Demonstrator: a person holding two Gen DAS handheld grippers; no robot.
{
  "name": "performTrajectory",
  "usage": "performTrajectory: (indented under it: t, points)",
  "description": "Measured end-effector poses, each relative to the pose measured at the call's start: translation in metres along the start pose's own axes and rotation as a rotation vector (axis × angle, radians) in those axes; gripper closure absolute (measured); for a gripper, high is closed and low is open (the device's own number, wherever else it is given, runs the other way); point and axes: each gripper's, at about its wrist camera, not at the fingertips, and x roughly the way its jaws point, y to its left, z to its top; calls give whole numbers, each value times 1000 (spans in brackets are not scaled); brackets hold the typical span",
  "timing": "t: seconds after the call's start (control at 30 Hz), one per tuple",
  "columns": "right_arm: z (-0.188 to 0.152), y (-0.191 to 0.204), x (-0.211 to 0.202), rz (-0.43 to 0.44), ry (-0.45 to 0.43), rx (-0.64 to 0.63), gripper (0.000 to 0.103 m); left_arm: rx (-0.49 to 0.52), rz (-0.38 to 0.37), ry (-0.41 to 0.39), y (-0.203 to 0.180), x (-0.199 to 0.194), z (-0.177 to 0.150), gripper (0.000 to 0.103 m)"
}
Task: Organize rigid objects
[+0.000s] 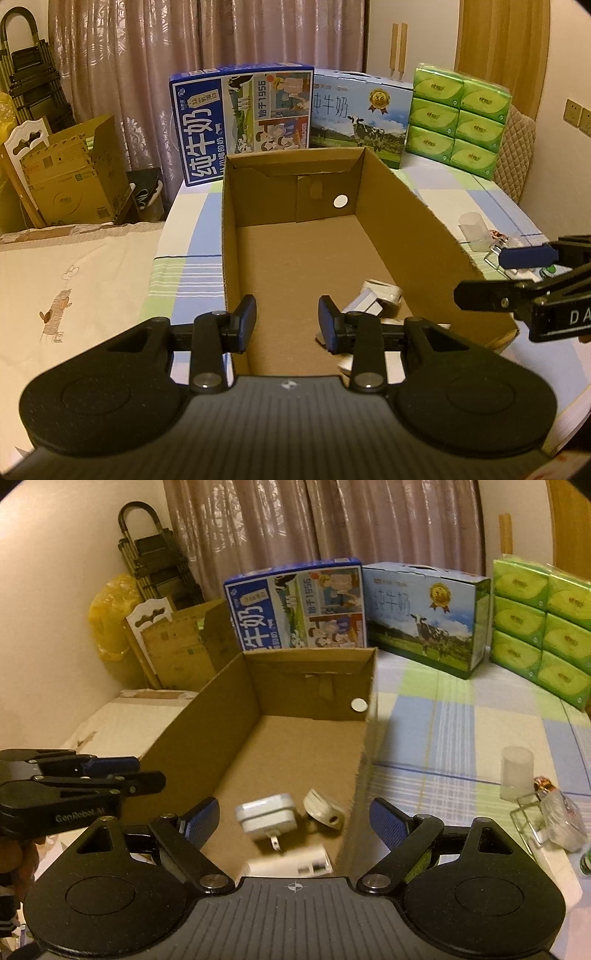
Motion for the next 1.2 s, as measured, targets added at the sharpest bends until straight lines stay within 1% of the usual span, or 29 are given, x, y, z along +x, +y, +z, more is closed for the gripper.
performTrajectory:
  t: [0.3, 0.7, 0.87, 0.93, 1.0, 1.07, 1.13, 1.17, 1.2]
  points:
    - [-8, -11, -28, -37, -11, 13, 18, 2, -15, -16, -16, -16, 4, 72]
    - [-20, -32, -93, -101, -56, 33, 18, 14, -52, -41, -50, -50, 9, 72]
    - [-28, -48, -115, -137, -74, 55, 18, 25, -75, -49, -70, -57, 12, 71]
    - [-31, -56, -125, -153, -79, 67, 18, 29, -88, -54, -79, -61, 13, 68]
    - [-38, -63, -135, -174, -82, 72, 18, 34, -104, -61, -88, -64, 13, 67]
    - [-46, -71, -145, -201, -83, 76, 18, 43, -118, -71, -99, -66, 13, 62]
    - [-55, -82, -155, -226, -81, 86, 18, 49, -135, -79, -111, -68, 13, 53]
    - [-58, -87, -159, -239, -79, 94, 18, 54, -147, -82, -118, -67, 13, 51]
    - [-63, -93, -163, -253, -79, 104, 18, 61, -156, -84, -125, -67, 13, 46]
